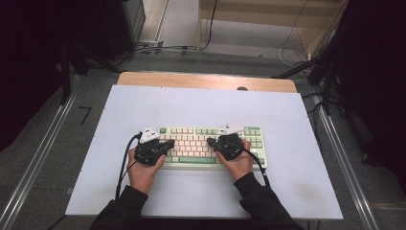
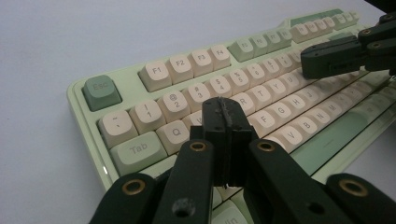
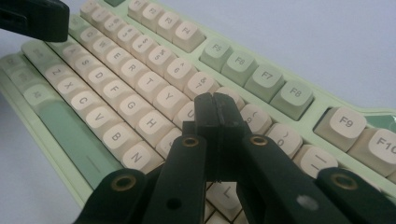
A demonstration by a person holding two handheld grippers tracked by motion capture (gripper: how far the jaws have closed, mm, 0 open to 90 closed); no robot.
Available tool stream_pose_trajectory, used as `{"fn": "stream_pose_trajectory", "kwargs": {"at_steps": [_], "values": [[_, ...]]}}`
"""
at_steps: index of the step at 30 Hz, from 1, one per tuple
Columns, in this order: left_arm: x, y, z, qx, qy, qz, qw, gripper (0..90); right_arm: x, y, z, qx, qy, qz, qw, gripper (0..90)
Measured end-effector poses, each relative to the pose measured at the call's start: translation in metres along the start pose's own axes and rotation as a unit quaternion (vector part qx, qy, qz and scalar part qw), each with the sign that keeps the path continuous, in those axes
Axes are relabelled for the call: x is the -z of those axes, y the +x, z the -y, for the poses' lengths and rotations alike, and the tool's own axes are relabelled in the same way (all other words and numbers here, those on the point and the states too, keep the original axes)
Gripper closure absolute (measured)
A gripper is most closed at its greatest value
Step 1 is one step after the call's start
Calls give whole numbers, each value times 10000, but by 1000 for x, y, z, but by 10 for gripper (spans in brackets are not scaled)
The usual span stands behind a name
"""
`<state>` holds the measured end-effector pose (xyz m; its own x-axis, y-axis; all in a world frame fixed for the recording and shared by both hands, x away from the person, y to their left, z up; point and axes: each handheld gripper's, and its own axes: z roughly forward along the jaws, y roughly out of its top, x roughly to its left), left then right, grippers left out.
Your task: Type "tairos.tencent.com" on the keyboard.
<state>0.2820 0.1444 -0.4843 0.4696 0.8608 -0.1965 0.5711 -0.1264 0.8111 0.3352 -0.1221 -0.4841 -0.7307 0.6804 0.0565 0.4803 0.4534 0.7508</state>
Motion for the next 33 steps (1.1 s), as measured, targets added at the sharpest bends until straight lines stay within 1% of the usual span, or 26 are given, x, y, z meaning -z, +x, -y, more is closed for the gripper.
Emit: {"fn": "stream_pose_trajectory", "kwargs": {"at_steps": [5,6,10,15,18,24,27,33], "values": [[-2,-1,0,-15,0,31,10000,900,3,-1,0,0,-61,4,10000,876],[-4,-3,-1,14,1,40,10000,900,3,-1,0,6,-71,2,10000,876],[-11,-8,-2,-6,33,127,9999,900,5,-1,0,-13,-100,17,9999,876],[-18,-15,-9,-40,-37,189,9998,900,10,0,0,-20,-166,9,9999,876],[-22,-16,-11,-65,-30,186,9998,900,14,-1,1,-43,-184,20,9998,876],[-30,-15,-14,-43,-17,165,9999,900,19,-5,4,-90,-198,31,9998,876],[-34,-16,-15,-121,47,126,9998,900,21,-6,4,-130,-234,25,9996,876],[-40,-17,-14,-150,137,116,9997,900,22,-7,4,-147,-253,41,9996,876]]}}
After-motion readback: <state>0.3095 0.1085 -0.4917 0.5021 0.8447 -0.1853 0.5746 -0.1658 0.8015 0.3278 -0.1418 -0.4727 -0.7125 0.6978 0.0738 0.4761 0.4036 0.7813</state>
